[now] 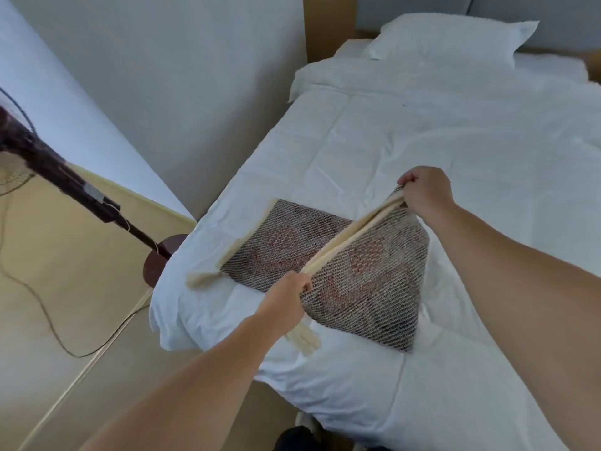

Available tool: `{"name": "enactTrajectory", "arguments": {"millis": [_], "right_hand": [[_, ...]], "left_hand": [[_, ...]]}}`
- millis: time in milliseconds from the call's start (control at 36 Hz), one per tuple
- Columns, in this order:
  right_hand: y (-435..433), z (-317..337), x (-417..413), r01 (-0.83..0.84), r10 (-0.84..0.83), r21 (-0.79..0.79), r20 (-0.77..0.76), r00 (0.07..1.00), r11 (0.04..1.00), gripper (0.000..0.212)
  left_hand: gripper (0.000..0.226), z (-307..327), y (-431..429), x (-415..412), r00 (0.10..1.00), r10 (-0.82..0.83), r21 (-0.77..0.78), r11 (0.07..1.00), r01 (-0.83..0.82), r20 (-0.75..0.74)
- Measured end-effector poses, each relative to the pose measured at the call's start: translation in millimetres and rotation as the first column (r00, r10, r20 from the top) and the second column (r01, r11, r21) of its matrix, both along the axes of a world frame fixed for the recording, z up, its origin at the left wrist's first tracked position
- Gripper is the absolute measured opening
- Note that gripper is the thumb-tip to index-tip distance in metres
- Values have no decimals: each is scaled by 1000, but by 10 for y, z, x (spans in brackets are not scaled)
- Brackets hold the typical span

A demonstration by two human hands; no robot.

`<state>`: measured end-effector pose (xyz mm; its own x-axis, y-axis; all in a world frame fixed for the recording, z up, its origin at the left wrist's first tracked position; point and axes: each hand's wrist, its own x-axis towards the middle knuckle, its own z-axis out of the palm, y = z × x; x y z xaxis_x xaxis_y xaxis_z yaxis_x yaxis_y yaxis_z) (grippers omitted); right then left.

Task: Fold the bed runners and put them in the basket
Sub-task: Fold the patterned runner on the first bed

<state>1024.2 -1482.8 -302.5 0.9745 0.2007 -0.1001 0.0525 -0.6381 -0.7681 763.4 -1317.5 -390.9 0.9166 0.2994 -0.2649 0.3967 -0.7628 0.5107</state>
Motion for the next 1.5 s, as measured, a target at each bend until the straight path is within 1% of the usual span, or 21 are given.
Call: {"name": "enactTrajectory", "arguments": {"millis": [111,195,361,500,639,806,1000,1084,1223,1389,1501], "right_hand": [[282,-59,32,-14,14,-13,13,1000,1000,31],[558,-113,50,-12,12,-25,-5,1000,1000,30],[1309,-342,102,4,-4,-64,-8,1000,998,30],[1999,-695,172,61,-64,-103,-28,998,993,32],[2629,-1111,266,93,-100,-116,-58,993,989,29],[3185,-1651,420,108,-119,-125,-83,989,986,28],[3621,-2304,542,44,-70,-223,-109,992,974,30],[3761,-2506,573,12,-41,-258,-107,993,966,30],[3960,-2781,658,10,-48,-295,-122,991,956,34],[4087,-3055,731,-9,-39,-316,-145,989,949,36],[4138,-3184,726,-17,-30,-335,-136,990,942,33]], "left_hand": [[38,-62,271,10,1000,17,-19,1000,-17,6],[37,-137,541,24,1000,24,-26,999,-24,12],[42,-365,1234,99,999,30,-69,997,-31,-19],[41,-626,1846,160,996,21,-149,988,-35,-92],[41,-931,2378,230,988,-2,-178,984,-26,-157],[42,-1332,2875,363,974,-44,-183,983,3,-221],[44,-1748,3143,488,952,-94,-236,972,24,-293],[44,-1910,3232,508,949,-95,-241,970,21,-299],[48,-2139,3360,563,942,-109,-246,969,29,-317],[49,-2350,3459,585,946,-91,-211,977,25,-310],[48,-2435,3460,578,945,-111,-161,985,63,-307]]}}
